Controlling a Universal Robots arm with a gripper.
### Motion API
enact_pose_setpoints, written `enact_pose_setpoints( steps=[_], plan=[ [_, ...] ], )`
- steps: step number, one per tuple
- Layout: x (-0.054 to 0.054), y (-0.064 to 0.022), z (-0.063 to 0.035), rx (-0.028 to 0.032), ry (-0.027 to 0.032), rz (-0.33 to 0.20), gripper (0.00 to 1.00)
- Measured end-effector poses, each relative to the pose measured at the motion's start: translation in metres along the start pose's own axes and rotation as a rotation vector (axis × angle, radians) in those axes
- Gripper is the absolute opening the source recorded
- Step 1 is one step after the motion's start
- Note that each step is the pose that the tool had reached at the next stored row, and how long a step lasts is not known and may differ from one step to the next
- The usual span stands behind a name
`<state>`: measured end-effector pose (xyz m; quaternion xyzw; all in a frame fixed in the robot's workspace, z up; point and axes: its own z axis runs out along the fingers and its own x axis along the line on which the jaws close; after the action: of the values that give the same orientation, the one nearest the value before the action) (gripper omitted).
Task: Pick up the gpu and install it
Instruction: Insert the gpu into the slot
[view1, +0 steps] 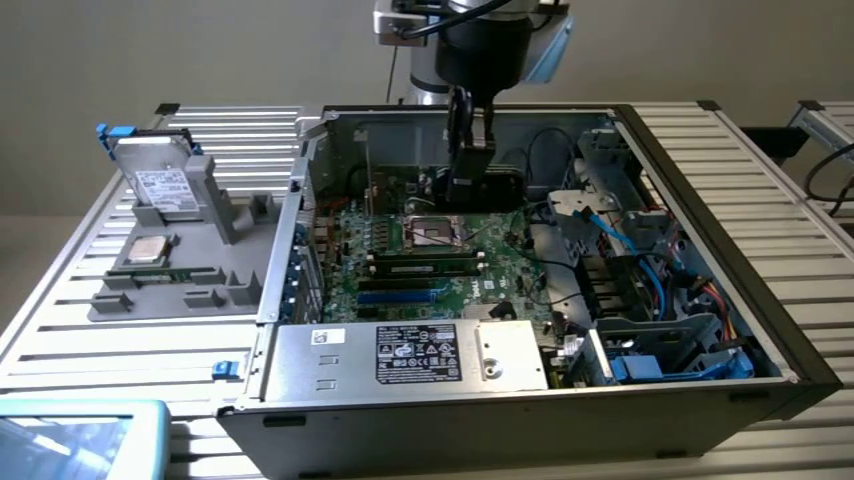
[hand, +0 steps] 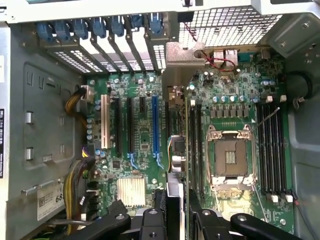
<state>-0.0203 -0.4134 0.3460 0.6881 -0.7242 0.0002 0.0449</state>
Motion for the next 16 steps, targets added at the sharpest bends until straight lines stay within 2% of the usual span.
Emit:
enact_pose_setpoints(
  steps=[5, 16],
  plan=[
    [0.003, 0.0104, 0.0095, 0.0, 0.0001, 0.0, 0.28],
    [0.017, 0.0131, 0.0307, 0.0002, -0.0001, 0.0, 0.28]
  ],
)
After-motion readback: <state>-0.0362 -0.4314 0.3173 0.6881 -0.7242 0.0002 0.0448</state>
